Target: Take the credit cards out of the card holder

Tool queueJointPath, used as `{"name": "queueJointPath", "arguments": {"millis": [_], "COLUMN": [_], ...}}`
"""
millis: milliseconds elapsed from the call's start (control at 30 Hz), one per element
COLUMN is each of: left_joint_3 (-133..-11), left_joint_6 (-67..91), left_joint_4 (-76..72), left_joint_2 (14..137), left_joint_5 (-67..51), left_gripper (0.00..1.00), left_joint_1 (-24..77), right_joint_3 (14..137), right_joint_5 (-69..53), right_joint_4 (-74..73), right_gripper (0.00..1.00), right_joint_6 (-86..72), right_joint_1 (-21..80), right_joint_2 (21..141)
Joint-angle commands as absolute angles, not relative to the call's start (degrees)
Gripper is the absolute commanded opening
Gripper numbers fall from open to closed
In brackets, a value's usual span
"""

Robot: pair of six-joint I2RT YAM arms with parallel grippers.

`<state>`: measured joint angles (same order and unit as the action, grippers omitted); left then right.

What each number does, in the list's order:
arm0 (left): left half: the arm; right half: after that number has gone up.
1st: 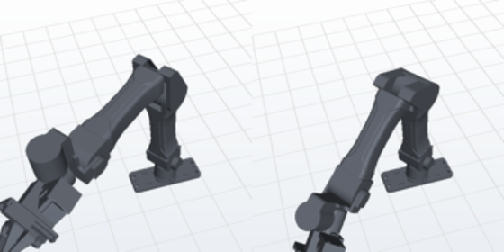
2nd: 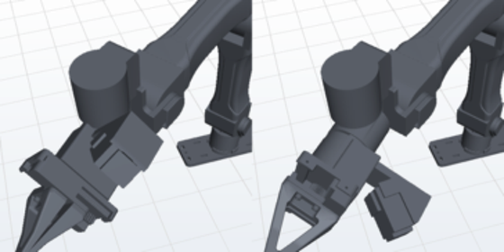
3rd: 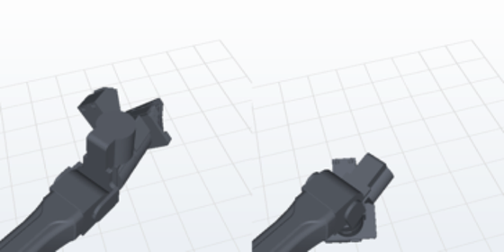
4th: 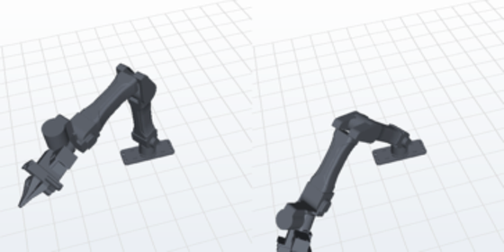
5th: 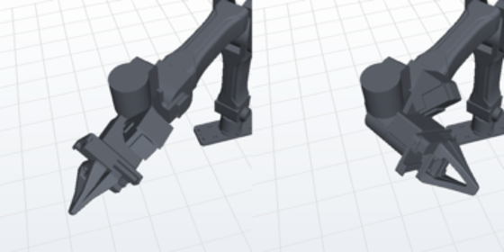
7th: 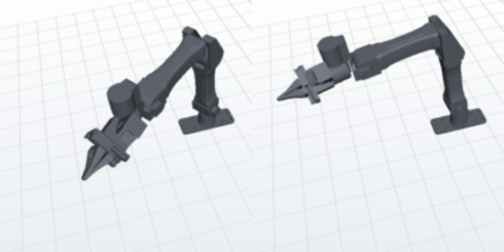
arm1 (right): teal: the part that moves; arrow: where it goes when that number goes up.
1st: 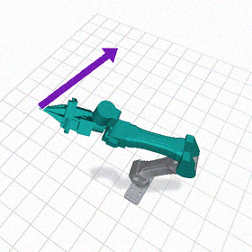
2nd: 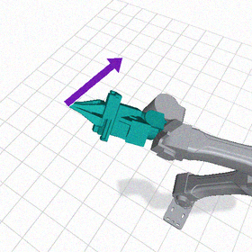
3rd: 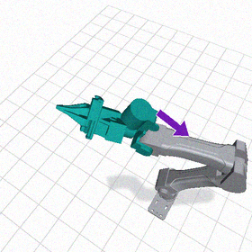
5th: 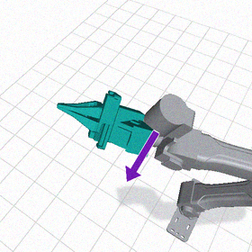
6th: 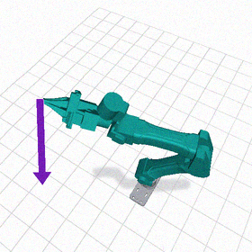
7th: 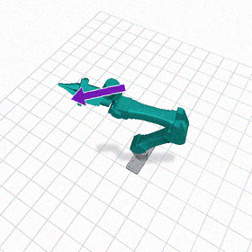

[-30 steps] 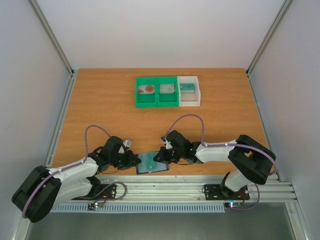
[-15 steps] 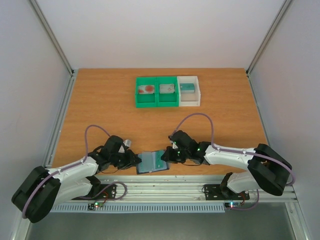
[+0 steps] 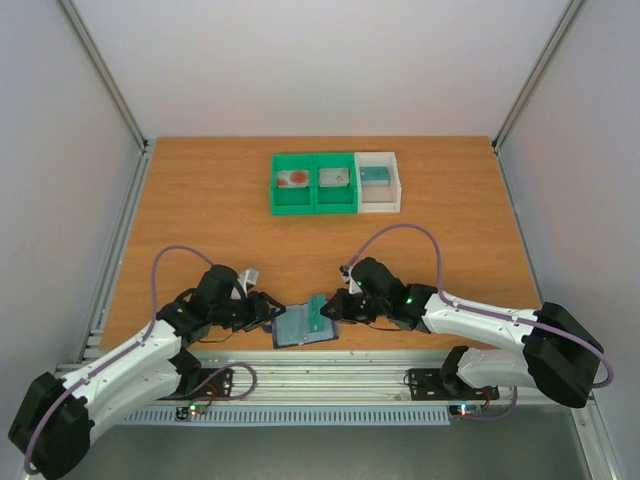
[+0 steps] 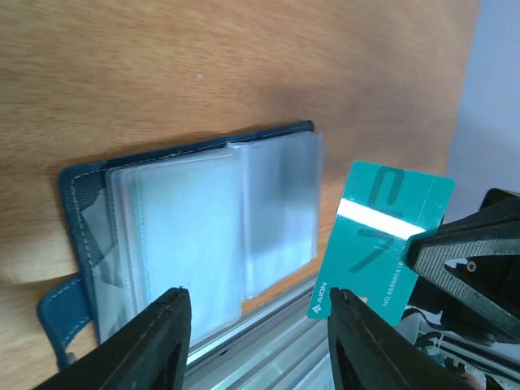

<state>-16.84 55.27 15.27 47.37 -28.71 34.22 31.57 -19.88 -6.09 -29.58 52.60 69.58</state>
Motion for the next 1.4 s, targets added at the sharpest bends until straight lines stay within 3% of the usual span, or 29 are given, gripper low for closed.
{"name": "queueJointPath", "arguments": {"millis": [0,267,500,633,767,867,1000,1133,1367], "left_joint_3": [-18.33,-15.89,-13.72,-12.92,-11.51,-11.17,-11.44,-13.10,-16.41], "left_joint_6": [55.04,60.47,64.88,65.49,67.14,67.51,66.83,63.14,55.29], "left_joint_4": [16.93,4.14,-5.20,-6.73,-9.52,-9.51,-8.22,-3.47,4.61], "left_joint_2": [43.13,38.03,37.07,36.04,34.61,33.48,31.74,29.85,30.04], "left_joint_5": [-29.10,-35.90,-38.78,-38.34,-38.21,-38.21,-39.22,-41.48,-47.55], "left_gripper": [0.48,0.53,0.51,0.33,0.04,0.00,0.01,0.00,0.00], "left_joint_1": [34.45,34.45,34.45,34.45,34.45,34.45,34.43,34.45,34.41], "right_joint_3": [32.29,29.50,27.69,27.30,26.84,26.46,27.95,33.30,46.77], "right_joint_5": [-22.84,-28.02,-28.52,-28.43,-28.82,-28.96,-28.35,-26.75,-20.49], "right_joint_4": [-0.84,16.31,25.21,25.39,25.41,24.81,16.93,-0.25,-30.41], "right_gripper": [0.01,0.01,0.01,0.01,0.01,0.06,0.16,0.27,0.32], "right_joint_6": [-31.83,-37.67,-41.36,-41.51,-41.31,-40.32,-35.12,-25.31,-8.83], "right_joint_1": [52.25,52.29,52.29,52.30,52.29,52.29,52.26,52.25,52.19], "right_joint_2": [67.86,69.09,68.79,68.66,68.97,68.50,64.51,58.91,54.21]}}
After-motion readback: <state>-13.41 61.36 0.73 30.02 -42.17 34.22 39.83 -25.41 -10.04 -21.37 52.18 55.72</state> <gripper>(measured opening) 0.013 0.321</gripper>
